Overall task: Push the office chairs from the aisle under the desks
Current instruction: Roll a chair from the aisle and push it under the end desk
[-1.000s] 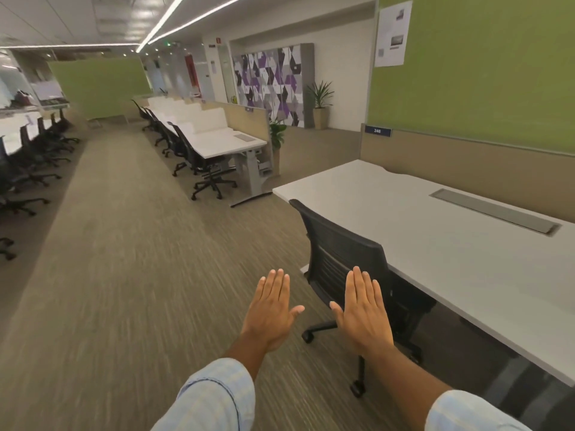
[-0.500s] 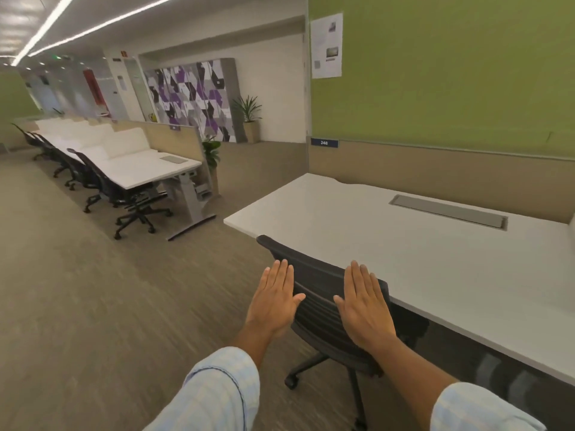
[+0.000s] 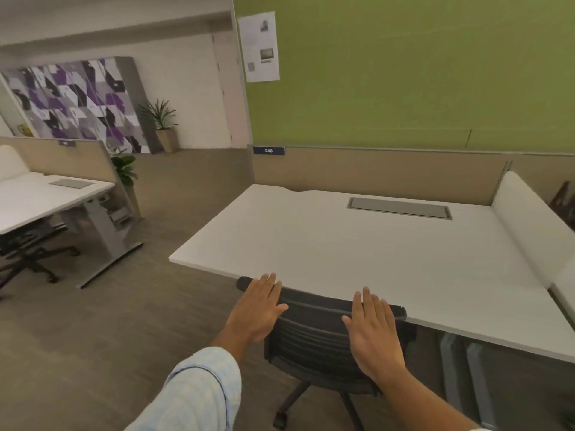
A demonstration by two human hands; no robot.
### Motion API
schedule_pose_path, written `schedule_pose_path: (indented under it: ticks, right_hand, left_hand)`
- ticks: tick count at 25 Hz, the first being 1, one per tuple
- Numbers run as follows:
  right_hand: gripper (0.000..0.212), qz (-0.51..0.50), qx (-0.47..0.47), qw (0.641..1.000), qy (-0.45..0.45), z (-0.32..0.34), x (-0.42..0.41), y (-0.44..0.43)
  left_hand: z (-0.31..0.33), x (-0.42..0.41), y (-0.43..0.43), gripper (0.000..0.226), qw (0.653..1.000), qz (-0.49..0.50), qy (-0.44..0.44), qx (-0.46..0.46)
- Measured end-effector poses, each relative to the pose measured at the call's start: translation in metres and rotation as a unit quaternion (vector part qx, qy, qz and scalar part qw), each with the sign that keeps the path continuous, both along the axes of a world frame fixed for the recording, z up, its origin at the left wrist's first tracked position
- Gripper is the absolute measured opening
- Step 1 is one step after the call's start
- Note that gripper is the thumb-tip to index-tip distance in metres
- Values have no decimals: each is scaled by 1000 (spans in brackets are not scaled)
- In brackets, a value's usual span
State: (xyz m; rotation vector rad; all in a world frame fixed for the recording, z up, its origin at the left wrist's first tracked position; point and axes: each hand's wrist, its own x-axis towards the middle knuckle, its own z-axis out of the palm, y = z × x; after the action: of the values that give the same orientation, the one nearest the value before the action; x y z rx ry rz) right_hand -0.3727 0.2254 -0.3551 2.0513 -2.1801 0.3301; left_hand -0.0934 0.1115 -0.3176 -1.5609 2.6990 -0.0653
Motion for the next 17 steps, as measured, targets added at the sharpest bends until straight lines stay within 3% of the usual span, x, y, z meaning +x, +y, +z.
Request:
schedule_pose_path:
  ticks: [3, 10, 17]
  right_hand:
    - [84, -23, -10, 1000, 5, -3, 3, -5]
    - [78, -43, 15, 999, 10, 2, 2, -10]
    - [99, -38, 16, 999, 18, 4, -4, -29]
  left_hand:
    - [-5, 3, -21, 70, 999, -27, 33, 28]
    - [-13, 4, -32, 70, 995, -61, 77, -4]
    - [-12, 0, -46, 68, 994, -51, 101, 5]
